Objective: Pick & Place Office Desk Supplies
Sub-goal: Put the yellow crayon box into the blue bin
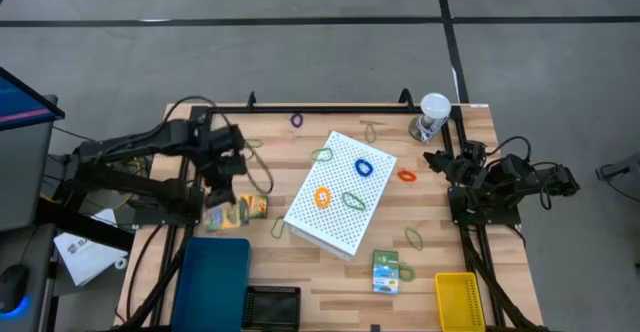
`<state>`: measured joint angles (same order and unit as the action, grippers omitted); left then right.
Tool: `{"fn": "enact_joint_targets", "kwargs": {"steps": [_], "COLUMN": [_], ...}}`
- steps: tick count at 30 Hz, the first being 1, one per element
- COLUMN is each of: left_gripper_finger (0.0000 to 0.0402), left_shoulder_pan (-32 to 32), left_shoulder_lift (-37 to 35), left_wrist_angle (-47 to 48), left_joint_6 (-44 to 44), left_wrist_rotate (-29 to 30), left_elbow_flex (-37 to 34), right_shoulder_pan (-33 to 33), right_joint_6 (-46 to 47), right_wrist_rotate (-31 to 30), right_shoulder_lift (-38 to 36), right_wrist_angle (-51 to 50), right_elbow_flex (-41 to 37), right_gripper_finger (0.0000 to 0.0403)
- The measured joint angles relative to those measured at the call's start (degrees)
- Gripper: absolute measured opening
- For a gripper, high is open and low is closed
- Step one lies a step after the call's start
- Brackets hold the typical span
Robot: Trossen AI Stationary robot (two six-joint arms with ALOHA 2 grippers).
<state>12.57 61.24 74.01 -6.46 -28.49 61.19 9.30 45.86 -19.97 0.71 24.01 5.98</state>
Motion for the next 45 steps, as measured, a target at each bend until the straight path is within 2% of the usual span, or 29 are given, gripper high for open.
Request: {"fn": "enact_joint_targets", "kwargs": {"steps": [9,14,17,23,28,36,40,45], "left_gripper_finger": [0.0000,0.0000,0.0000,0.0000,0.0000,0.0000,0.0001,0.0032], "left_shoulder_pan": [-19.51,-29.85,-33.46,-36.68,-37.83,-37.59,-37.57,-37.34], "left_shoulder_lift": [-4.09,-3.99,-3.99,-3.99,-3.63,-3.29,-2.56,-2.61], "left_wrist_angle": [-2.04,-9.86,-15.48,-26.03,-28.78,-29.23,-29.01,-29.56], "left_joint_6": [-20.90,-29.63,-34.72,-40.17,-40.18,-32.98,-32.77,-33.68], "left_wrist_rotate": [2.58,4.04,4.68,5.16,5.47,7.82,8.07,9.32], "left_elbow_flex": [-1.02,-7.68,-12.44,-20.43,-24.64,-26.26,-26.88,-26.88], "right_shoulder_pan": [0.00,0.00,0.09,0.11,0.11,0.11,0.11,0.11], "right_joint_6": [-0.56,-0.85,-0.83,-0.39,-0.39,0.68,0.68,0.68], "right_wrist_rotate": [0.07,0.24,0.30,0.39,0.38,0.35,0.33,0.33], "right_shoulder_lift": [0.00,0.00,0.00,0.00,0.00,0.00,0.00,0.02], "right_wrist_angle": [0.00,0.00,0.01,0.04,0.04,0.02,0.04,0.04], "right_elbow_flex": [0.00,0.00,0.00,0.00,0.00,0.00,0.00,0.00], "right_gripper_finger": [0.0195,0.0195,0.0195,0.0195,0.0195,0.0195,0.0195,0.0195]}}
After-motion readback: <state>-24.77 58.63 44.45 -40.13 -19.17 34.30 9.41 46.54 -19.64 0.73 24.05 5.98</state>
